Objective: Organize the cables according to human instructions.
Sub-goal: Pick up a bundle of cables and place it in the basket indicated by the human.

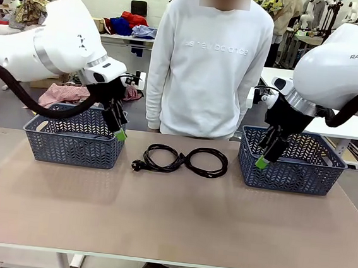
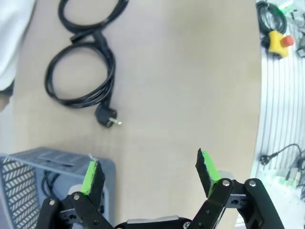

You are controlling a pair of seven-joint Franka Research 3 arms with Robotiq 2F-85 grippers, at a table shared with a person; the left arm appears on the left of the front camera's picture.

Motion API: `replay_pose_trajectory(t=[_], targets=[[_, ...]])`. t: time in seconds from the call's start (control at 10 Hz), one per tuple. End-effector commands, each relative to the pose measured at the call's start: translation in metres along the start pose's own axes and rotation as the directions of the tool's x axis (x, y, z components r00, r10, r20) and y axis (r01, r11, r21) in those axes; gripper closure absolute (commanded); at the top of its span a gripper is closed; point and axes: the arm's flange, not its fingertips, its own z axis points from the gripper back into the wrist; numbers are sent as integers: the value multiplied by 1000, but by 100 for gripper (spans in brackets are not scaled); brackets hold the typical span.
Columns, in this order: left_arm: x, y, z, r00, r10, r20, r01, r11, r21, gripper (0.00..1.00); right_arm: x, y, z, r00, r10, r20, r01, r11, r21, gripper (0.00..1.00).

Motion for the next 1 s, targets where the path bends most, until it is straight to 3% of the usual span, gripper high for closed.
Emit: replay_pose_trajectory(t=[0.0,0.2,0.4,0.5,0.9], targets=[[-1,-29,-4,999,22,48,-23,1000,12,0,3,-1,1,1000,0,-2,0,1000,0,0],[1,-49,-9,998,28,52,-28,1000,11,0,3,-1,1,1000,0,-2,0,1000,0,0],[5,-46,-17,1000,0,11,0,999,-52,0,3,-1,1,1000,0,-2,0,1000,0,0],[6,-46,-10,1000,8,24,-8,1000,-9,0,3,-1,1,1000,0,-2,0,1000,0,0],[6,-46,-10,1000,8,24,-8,1000,-9,0,3,-1,1,1000,0,-2,0,1000,0,0]])
